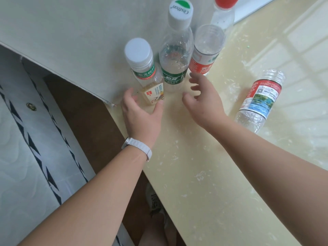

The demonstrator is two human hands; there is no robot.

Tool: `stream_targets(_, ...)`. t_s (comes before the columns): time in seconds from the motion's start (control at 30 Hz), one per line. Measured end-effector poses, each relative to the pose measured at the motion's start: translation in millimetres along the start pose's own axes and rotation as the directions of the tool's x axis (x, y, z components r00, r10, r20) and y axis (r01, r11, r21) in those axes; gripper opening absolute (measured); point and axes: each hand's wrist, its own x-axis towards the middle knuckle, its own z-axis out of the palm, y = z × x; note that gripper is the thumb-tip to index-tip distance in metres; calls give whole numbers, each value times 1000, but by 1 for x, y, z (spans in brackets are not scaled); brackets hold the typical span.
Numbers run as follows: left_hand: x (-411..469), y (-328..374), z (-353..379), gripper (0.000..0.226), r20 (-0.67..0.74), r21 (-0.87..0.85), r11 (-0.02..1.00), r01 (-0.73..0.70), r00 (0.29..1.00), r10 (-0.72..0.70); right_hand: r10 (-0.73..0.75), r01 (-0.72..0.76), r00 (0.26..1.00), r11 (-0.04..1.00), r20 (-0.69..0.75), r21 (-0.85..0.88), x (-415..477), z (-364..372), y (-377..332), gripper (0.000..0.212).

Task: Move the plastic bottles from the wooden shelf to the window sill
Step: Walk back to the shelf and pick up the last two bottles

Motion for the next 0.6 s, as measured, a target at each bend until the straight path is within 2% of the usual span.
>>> stream_targets(0.1,-14,2,-27,67,59,90,993,-72,996,67,-46,47,999,996,18,-80,-14,-16,-6,48)
stream_targets(0.3,-45,27,-88,58,253,219,946,-238,950,181,-161,195,978,928,129,-318,-62,-70,-37,47)
stream_targets(0.47,-68,55,-130,54,394,250,840,-482,843,367,-195,253,967,825,165,-505,-108,-111,-68,49)
stream_targets(0.6,-79,92,-159,57,494,274,725,-632,739,458,-182,247,969,748,167,-616,-152,-139,-100,62)
